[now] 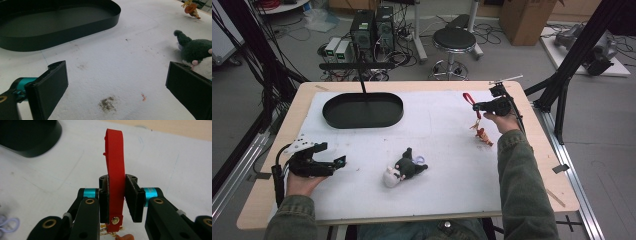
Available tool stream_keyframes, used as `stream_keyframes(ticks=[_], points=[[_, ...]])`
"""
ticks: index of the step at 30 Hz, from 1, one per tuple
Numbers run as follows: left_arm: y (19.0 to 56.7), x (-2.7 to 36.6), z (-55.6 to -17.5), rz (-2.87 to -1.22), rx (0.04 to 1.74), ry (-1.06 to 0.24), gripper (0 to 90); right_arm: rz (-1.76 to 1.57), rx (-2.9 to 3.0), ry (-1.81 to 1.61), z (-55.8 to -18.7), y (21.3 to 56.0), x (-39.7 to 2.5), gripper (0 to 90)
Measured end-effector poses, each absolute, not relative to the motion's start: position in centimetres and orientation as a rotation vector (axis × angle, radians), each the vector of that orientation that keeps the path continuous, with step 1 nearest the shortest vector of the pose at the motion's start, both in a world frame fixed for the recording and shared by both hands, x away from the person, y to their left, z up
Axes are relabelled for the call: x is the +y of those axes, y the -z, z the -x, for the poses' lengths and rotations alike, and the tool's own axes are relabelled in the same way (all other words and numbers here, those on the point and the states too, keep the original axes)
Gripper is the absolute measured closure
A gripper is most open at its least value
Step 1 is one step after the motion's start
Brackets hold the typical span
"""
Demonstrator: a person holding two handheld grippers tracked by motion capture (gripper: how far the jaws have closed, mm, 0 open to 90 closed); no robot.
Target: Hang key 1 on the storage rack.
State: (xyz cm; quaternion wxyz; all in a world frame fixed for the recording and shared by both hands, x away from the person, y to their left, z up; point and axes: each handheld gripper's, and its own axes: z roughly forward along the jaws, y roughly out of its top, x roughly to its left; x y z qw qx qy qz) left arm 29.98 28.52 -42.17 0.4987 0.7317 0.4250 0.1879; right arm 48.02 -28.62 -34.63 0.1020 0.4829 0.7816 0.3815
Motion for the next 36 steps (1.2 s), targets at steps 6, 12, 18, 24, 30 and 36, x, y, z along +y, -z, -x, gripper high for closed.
stream_keyframes(ticks=[6,12,18,24,30,36], points=[[42.1,28.5,-29.9,-1.773,1.028,-0.457,4.6,-1.496,2.233,-1.321,-47.1,33.0,-29.5,74.6],[42.1,28.4,-29.9,-1.762,1.022,-0.457,4.7,-1.467,2.189,-1.43,-46.6,30.2,-28.9,74.5],[42.0,28.5,-29.8,-1.758,1.02,-0.455,4.7,-1.426,2.173,-1.489,-46.7,28.1,-26.9,74.5],[42.0,28.5,-29.8,-1.754,1.014,-0.452,4.6,-1.407,2.217,-1.477,-47.1,27.6,-24.0,74.5],[42.0,28.5,-29.8,-1.758,0.999,-0.45,4.7,-1.406,2.231,-1.472,-47.8,27.2,-21.2,74.5],[42.2,28.5,-30.0,-1.757,0.996,-0.442,4.7,-1.347,2.243,-1.507,-49.1,27.0,-17.7,74.4]])
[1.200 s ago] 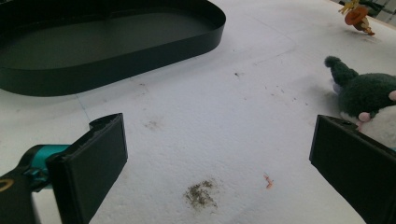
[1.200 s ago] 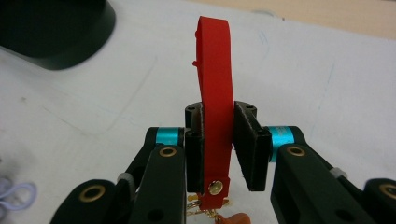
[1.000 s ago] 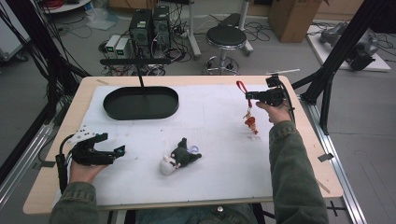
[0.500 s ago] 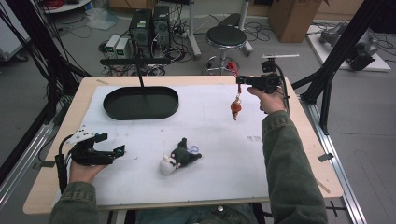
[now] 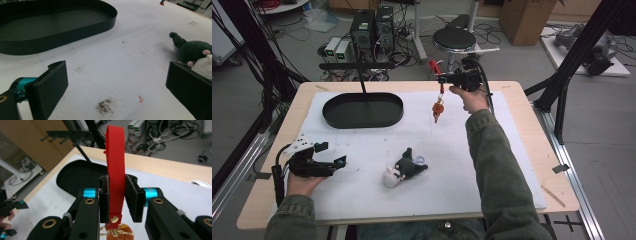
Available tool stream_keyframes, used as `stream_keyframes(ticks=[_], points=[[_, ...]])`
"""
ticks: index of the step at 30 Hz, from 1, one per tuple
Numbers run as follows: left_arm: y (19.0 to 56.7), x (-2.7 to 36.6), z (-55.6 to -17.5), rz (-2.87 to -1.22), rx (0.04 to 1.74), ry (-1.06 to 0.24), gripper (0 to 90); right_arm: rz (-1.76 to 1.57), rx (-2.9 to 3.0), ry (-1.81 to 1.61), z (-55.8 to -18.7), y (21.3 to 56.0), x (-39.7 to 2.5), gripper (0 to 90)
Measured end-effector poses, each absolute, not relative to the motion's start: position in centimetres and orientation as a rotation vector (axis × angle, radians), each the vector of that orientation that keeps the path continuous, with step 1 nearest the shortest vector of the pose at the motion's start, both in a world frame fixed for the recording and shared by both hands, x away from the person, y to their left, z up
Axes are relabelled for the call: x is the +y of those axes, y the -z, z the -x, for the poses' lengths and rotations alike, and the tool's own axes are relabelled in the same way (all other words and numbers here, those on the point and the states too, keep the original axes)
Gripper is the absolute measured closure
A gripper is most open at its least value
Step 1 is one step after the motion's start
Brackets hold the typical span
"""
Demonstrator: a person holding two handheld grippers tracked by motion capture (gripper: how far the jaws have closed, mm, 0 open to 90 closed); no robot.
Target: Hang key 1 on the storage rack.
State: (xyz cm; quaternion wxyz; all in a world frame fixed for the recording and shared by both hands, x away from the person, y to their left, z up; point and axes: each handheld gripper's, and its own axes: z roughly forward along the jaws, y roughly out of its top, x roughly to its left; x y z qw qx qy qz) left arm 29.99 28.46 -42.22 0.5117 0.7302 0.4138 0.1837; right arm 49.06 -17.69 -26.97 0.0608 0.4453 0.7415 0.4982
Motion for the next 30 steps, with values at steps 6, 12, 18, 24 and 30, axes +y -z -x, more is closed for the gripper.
stream_keyframes(ticks=[6,12,18,24,30], points=[[42.2,28.4,-30.0,-1.754,0.99,-0.437,4.6,-1.309,2.272,-1.523,-50.1,26.8,-14.4,74.4],[42.2,28.5,-29.9,-1.751,0.991,-0.443,4.6,-1.277,2.291,-1.539,-51.2,26.2,-11.3,74.4],[42.2,28.6,-29.9,-1.743,0.994,-0.443,4.7,-1.251,2.299,-1.542,-52.3,25.6,-8.8,74.3],[42.2,28.5,-30.0,-1.747,0.988,-0.43,4.6,-1.243,2.299,-1.539,-52.9,25.2,-6.6,74.3],[42.2,28.6,-29.9,-1.74,0.985,-0.429,4.6,-1.168,2.304,-1.54,-53.9,24.3,-4.7,74.2]])
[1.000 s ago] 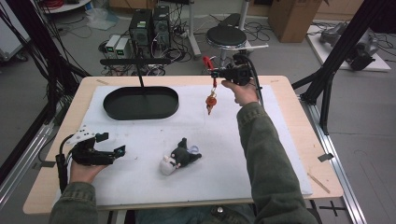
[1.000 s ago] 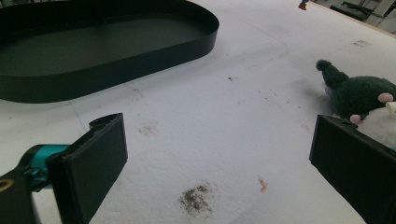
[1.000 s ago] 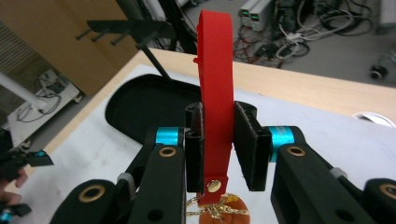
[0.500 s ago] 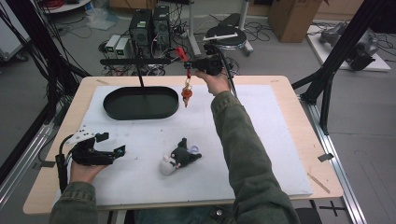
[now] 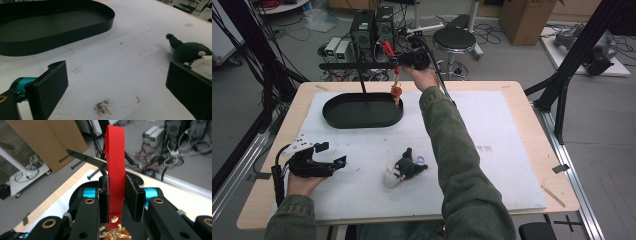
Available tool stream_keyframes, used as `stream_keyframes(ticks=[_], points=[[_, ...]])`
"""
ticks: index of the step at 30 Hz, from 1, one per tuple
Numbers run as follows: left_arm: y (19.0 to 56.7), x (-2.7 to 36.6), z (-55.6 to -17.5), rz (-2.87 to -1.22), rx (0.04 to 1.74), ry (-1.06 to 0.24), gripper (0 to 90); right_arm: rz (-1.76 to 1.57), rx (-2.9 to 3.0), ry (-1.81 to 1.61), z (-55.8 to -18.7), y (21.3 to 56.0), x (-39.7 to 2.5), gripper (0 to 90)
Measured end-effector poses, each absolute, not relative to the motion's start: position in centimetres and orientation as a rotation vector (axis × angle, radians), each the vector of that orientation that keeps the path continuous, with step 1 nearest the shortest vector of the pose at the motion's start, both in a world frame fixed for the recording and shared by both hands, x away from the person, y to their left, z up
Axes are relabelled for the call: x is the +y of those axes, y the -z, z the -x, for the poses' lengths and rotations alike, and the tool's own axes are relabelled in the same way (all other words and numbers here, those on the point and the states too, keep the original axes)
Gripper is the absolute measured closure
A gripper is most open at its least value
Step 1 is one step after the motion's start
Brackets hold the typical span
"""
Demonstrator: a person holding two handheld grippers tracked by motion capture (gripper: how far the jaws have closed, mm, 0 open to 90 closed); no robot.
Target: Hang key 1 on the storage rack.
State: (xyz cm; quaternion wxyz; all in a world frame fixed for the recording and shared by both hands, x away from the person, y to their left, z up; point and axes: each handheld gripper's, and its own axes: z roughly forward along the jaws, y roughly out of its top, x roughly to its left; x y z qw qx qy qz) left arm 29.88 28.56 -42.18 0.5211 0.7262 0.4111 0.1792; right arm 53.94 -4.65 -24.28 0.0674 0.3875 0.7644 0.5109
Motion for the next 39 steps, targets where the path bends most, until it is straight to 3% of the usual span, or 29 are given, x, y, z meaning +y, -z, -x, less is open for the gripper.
stream_keyframes(ticks=[13,36,38,39], points=[[42.3,28.7,-30.0,-1.744,0.986,-0.414,4.6,-1.24,2.251,-1.469,-56.3,25.2,-1.8,74.2],[42.2,28.9,-30.3,-1.705,0.998,-0.427,4.7,-1.339,2.047,-1.552,-57.7,26.9,-0.4,73.5],[42.2,28.9,-30.3,-1.707,0.994,-0.426,4.7,-1.333,2.026,-1.544,-57.6,26.9,-0.3,70.9],[42.2,28.8,-30.3,-1.711,0.993,-0.425,4.7,-1.343,2.008,-1.554,-57.6,26.9,-0.3,60.6]])
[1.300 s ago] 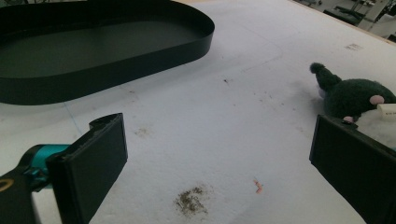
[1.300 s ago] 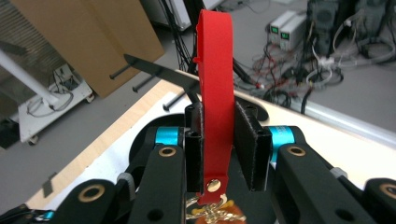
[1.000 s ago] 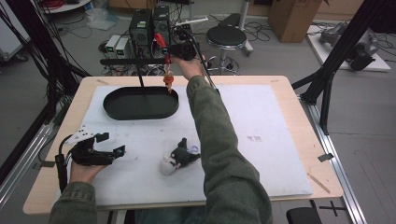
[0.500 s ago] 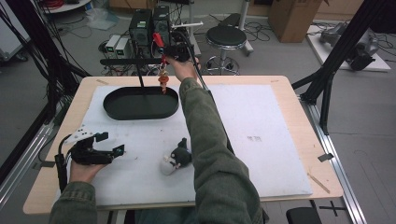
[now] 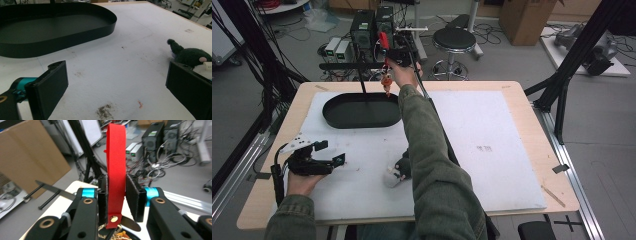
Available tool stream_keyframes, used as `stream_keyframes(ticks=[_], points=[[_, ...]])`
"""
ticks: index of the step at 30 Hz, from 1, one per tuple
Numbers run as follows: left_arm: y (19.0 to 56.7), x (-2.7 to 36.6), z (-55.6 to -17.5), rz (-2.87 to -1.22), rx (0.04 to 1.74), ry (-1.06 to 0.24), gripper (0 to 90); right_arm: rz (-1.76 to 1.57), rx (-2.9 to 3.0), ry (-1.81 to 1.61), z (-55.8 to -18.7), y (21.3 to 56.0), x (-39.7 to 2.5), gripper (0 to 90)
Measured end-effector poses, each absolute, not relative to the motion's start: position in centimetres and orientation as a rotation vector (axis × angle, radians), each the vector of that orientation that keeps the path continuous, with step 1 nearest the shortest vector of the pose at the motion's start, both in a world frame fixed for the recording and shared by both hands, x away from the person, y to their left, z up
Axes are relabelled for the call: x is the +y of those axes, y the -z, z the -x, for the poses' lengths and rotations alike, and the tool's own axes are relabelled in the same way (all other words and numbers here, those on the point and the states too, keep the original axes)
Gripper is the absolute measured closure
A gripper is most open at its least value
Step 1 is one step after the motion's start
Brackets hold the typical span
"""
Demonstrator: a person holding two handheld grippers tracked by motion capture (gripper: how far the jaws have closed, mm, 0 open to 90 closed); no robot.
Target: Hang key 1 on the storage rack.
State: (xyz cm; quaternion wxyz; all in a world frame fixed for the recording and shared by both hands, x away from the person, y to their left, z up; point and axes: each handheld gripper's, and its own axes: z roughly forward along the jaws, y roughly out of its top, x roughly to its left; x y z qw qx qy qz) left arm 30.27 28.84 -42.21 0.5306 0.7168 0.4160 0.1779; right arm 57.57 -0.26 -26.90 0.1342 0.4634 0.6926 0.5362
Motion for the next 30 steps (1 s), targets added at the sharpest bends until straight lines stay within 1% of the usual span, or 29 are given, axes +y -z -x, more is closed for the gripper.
stream_keyframes(ticks=[1,2,3,4,6,10,16,23,30], points=[[42.2,28.8,-30.3,-1.713,0.99,-0.427,4.7,-1.354,1.991,-1.561,-57.6,27.0,-0.3,40.1],[42.2,28.8,-30.2,-1.716,0.99,-0.424,4.7,-1.384,1.989,-1.54,-57.6,27.0,-0.3,21.5],[42.2,28.8,-30.2,-1.717,0.987,-0.426,4.6,-1.384,2.01,-1.49,-57.5,27.2,-0.3,8.6],[42.2,28.8,-30.2,-1.716,0.987,-0.425,4.7,-1.36,2.047,-1.446,-57.3,27.2,-0.4,0.8],[42.2,28.8,-30.2,-1.716,0.988,-0.432,4.6,-1.318,2.047,-1.413,-56.5,27.2,-0.9,0.4],[42.1,28.7,-30.1,-1.713,0.987,-0.437,4.7,-1.333,2.067,-1.496,-55.4,27.2,-2.6,0.4],[42.0,28.6,-30.0,-1.705,0.986,-0.435,4.6,-1.263,2.132,-1.517,-53.3,27.4,-4.3,0.4],[42.0,28.7,-30.1,-1.7,0.985,-0.434,4.7,-1.222,2.155,-1.519,-51.8,28.2,-6.2,0.4],[41.9,28.7,-30.0,-1.706,0.989,-0.436,4.7,-1.189,2.169,-1.527,-50.5,28.3,-7.5,0.4]])
